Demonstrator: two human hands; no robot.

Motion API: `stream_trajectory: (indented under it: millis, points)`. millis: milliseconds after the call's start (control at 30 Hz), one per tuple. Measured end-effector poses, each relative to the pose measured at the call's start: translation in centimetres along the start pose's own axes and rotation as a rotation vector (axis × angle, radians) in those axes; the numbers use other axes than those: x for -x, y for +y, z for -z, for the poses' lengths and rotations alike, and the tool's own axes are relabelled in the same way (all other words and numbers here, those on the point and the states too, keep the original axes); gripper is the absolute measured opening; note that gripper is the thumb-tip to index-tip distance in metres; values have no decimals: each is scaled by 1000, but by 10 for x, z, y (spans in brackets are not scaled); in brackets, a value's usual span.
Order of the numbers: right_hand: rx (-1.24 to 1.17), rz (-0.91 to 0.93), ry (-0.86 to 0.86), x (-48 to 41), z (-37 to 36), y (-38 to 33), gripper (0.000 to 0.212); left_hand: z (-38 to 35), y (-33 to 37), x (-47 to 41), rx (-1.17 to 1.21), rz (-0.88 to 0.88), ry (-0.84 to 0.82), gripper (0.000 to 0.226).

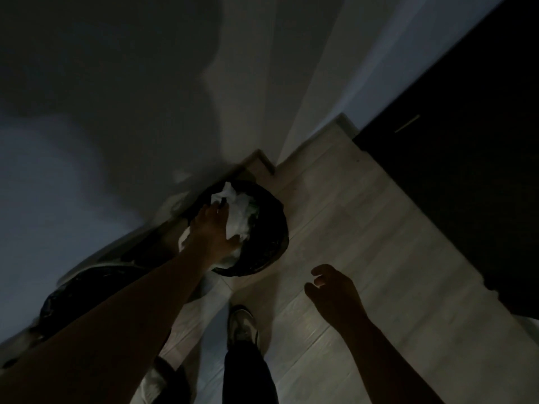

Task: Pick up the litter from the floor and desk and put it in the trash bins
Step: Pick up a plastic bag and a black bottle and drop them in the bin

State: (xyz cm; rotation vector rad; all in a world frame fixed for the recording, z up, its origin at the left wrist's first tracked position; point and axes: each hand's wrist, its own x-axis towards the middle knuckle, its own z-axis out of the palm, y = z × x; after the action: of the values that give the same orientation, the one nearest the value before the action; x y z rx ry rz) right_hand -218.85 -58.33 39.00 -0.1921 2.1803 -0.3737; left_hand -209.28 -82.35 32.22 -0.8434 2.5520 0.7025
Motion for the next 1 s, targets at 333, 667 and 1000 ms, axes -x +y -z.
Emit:
stream_trajectory:
  millis: [333, 667, 1000]
  points:
    - [109, 111, -15, 24, 11, -43, 39, 47, -8, 43, -154, -105, -313, 45]
    - [418, 405, -169, 122, 57, -110, 60, 163, 31, 171, -85, 29, -281, 50]
    - [627, 745, -258, 245, 64, -191, 58, 258, 48, 336, 40, 263, -100, 42]
